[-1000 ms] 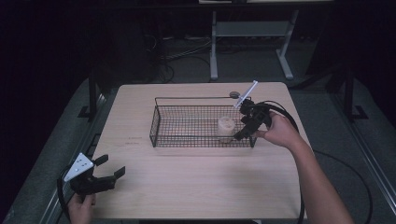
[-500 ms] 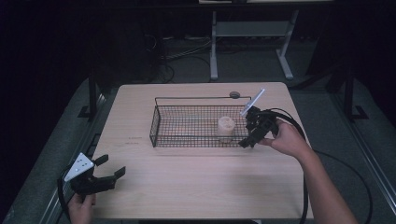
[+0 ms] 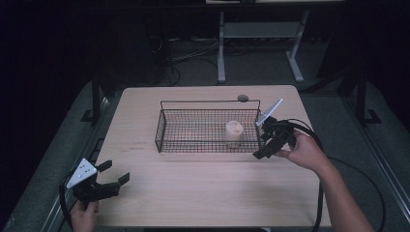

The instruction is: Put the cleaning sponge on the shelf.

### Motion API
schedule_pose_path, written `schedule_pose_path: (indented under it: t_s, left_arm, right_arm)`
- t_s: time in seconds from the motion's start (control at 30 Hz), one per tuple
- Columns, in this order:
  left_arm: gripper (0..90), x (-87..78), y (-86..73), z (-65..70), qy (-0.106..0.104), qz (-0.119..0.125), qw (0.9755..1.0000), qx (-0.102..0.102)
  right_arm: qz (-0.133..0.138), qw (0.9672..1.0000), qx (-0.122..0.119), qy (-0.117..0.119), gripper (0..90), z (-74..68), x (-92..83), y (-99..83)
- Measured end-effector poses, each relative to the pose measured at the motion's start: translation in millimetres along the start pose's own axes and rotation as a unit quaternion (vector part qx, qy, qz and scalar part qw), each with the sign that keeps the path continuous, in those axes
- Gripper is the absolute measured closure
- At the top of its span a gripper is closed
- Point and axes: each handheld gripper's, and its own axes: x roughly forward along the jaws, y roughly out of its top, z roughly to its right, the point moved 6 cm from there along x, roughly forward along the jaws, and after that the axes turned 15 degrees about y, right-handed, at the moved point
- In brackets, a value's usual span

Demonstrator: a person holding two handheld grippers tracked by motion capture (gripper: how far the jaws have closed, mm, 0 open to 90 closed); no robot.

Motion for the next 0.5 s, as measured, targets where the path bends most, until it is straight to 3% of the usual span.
schedule_pose_path:
  t_s: [0.5]
  left_arm:
    - [13.9,0.2,-0.1,0.6,0.0,-0.001,1.0,0.0]
  right_arm:
    - [0.005,0.9999,0.012,0.003,18.1,-3.9,4.9,-25.9]
